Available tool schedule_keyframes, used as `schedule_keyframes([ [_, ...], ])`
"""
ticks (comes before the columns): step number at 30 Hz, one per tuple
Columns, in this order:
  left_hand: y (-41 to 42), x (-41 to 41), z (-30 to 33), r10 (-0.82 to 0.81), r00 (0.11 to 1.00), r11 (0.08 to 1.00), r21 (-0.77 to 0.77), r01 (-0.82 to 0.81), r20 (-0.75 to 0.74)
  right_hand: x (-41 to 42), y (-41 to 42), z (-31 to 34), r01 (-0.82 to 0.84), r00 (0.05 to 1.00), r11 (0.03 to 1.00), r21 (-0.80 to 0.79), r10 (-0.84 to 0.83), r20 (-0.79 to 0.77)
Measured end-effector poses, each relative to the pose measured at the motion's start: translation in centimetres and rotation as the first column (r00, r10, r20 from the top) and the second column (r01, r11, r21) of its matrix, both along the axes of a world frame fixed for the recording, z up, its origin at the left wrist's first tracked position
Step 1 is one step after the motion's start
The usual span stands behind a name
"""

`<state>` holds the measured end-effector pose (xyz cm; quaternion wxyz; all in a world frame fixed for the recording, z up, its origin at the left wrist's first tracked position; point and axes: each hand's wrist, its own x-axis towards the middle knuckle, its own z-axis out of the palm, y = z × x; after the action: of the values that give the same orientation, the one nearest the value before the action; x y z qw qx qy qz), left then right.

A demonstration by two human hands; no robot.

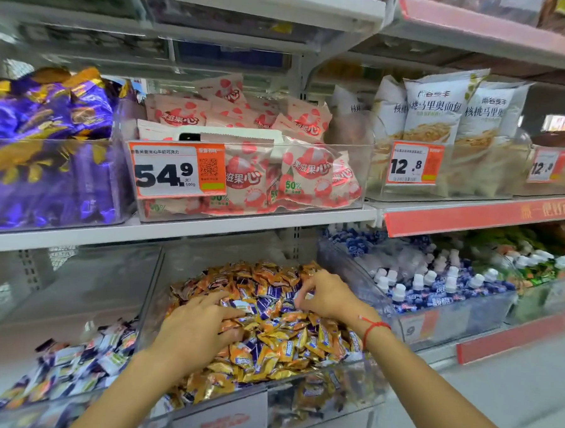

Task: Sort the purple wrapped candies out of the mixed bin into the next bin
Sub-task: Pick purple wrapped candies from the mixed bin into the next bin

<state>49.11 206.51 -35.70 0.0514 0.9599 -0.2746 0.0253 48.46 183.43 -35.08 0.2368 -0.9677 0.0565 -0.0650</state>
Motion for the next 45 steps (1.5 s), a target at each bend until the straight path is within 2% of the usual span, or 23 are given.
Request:
schedule_keyframes([
  [2, 0.2, -0.3, -0.3, 0.011, 1.000, 0.997, -0.078, -0.009, 0.027, -1.1, -0.2, 0.2, -0.016, 0.990, 0.981, 0.193, -0.011, 0.140],
  [4, 0.4, -0.9, -0.6, 0.017, 0.999, 0.988, -0.152, -0.011, 0.040, -2.2, 0.1, 0.7, -0.027, 0.967, 0.881, 0.472, -0.097, 0.237],
  [6, 0.4, -1.8, -0.8, -0.003, 0.999, 0.968, -0.252, 0.012, 0.039, -2.9, 0.7, 1.7, -0.095, 0.976, 0.631, 0.770, -0.092, 0.196],
  [8, 0.2, -2.9, -0.8, -0.032, 0.998, 0.914, -0.402, 0.048, 0.046, -3.4, 1.8, 2.4, -0.133, 0.988, 0.388, 0.912, -0.020, 0.152],
  [10, 0.0, -4.0, -0.6, -0.035, 0.999, 0.815, -0.577, 0.052, 0.041, -3.6, 3.2, 2.8, -0.161, 0.986, 0.311, 0.936, 0.022, 0.162],
  [12, -0.4, -4.6, -0.4, -0.034, 0.999, 0.711, -0.703, 0.008, -0.023, -3.6, 4.9, 2.7, -0.212, 0.976, 0.349, 0.913, 0.021, 0.218],
  [16, -1.3, -4.5, 0.2, -0.097, 0.969, 0.465, -0.871, -0.159, -0.228, -3.7, 8.2, 1.9, -0.339, 0.921, 0.565, 0.752, 0.038, 0.387],
  [18, -1.5, -4.5, 0.4, -0.127, 0.960, 0.367, -0.911, -0.189, -0.251, -3.6, 9.0, 1.3, -0.382, 0.866, 0.683, 0.622, 0.030, 0.499],
  [20, -1.5, -4.5, 0.7, -0.136, 0.959, 0.295, -0.935, -0.199, -0.247, -3.4, 9.3, 0.9, -0.376, 0.837, 0.755, 0.538, 0.027, 0.546],
  [23, -1.7, -4.5, 1.2, -0.149, 0.941, 0.240, -0.934, -0.264, -0.304, -3.1, 9.3, 0.5, -0.405, 0.854, 0.759, 0.510, 0.115, 0.507],
  [25, -1.9, -4.4, 1.4, -0.173, 0.911, 0.210, -0.918, -0.336, -0.373, -3.1, 9.7, 0.3, -0.466, 0.863, 0.706, 0.534, 0.230, 0.450],
  [26, -1.9, -4.4, 1.4, -0.177, 0.901, 0.202, -0.910, -0.362, -0.397, -3.0, 9.9, 0.1, -0.488, 0.861, 0.685, 0.541, 0.275, 0.428],
  [28, -1.9, -4.0, 1.2, -0.142, 0.907, 0.210, -0.907, -0.364, -0.397, -2.9, 10.3, -0.2, -0.507, 0.850, 0.714, 0.483, 0.322, 0.416],
  [31, -1.6, -3.6, 1.0, -0.056, 0.955, 0.270, -0.925, -0.266, -0.291, -2.8, 9.6, 0.4, -0.537, 0.838, 0.690, 0.485, 0.370, 0.402],
  [32, -1.4, -3.5, 1.0, -0.040, 0.970, 0.291, -0.931, -0.219, -0.241, -2.6, 8.9, 0.8, -0.516, 0.852, 0.678, 0.524, 0.344, 0.394],
  [34, -0.9, -3.4, 1.4, -0.022, 0.984, 0.321, -0.934, -0.158, -0.174, -1.7, 6.9, 1.0, -0.403, 0.904, 0.672, 0.621, 0.188, 0.383],
  [36, -0.2, -3.3, 1.6, -0.015, 0.990, 0.350, -0.928, -0.127, -0.142, -0.8, 4.8, 0.8, -0.237, 0.942, 0.736, 0.634, 0.013, 0.337],
  [38, 0.4, -3.0, 1.7, -0.022, 0.988, 0.364, -0.921, -0.137, -0.155, 0.4, 3.0, 0.1, -0.077, 0.958, 0.866, 0.494, -0.073, 0.277],
  [40, 0.9, -2.9, 1.5, -0.033, 0.982, 0.358, -0.919, -0.164, -0.188, 1.7, 2.4, -0.6, -0.023, 0.981, 0.955, 0.297, -0.037, 0.193],
  [43, 1.2, -3.0, 1.1, -0.060, 0.978, 0.374, -0.913, -0.166, -0.202, 3.1, 3.5, -1.5, -0.149, 0.988, 0.989, 0.021, 0.150, -0.028],
  [45, 1.2, -2.9, 0.6, -0.069, 0.976, 0.400, -0.902, -0.162, -0.205, 3.6, 4.5, -1.7, -0.157, 0.987, 0.967, -0.201, 0.149, -0.052],
])
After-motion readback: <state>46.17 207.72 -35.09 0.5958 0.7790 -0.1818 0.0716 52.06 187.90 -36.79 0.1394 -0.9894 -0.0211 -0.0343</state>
